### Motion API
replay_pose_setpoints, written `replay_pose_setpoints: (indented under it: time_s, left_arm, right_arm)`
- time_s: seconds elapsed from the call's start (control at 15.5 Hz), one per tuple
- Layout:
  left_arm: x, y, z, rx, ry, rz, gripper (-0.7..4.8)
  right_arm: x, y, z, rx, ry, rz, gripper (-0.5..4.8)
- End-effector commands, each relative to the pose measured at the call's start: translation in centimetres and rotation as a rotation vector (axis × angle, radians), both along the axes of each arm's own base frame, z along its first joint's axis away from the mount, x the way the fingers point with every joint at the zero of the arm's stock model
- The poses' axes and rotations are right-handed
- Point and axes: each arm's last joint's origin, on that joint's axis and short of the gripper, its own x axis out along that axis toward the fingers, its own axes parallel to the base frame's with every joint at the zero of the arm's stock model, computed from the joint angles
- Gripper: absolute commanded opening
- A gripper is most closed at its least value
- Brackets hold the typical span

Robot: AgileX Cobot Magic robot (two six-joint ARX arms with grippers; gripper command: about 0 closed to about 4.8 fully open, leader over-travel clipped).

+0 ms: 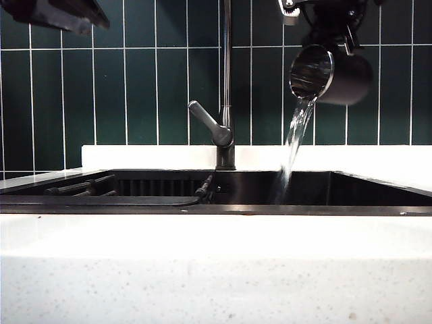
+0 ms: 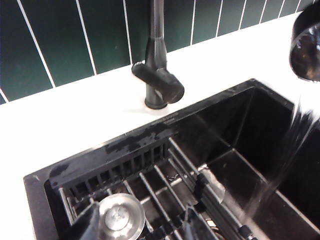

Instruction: Pick up the mug next to the sink, go to the faucet to get some water, pour the water into the sink, and finally put the mug back to its place.

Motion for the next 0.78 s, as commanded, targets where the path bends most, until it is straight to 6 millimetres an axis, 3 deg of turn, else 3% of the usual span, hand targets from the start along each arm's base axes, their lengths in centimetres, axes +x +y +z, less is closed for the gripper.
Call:
replay_pose_setpoints:
  time_s: [0.06,0.45,0.78]
  left_arm:
    - [-0.7,0.1,0.6,-0.008,-0.020,-0.003,2.09]
    - [-1.6,0.4,0.9,-0.016,-0.007,-0.001,2.05]
    - [-2.3,0.5,1.3,-0.032,-0.005,0.002,2.05]
  right_arm:
    - [-0.5,1.0,1.6,-0.118,-0.141,0.073,-0.01]
    - [-1.2,3.6,2.4,-0.228,-0.274,0.177,-0.02]
    - [-1.6,4.1,2.5,-0.241,-0.277,0.191,-0.02]
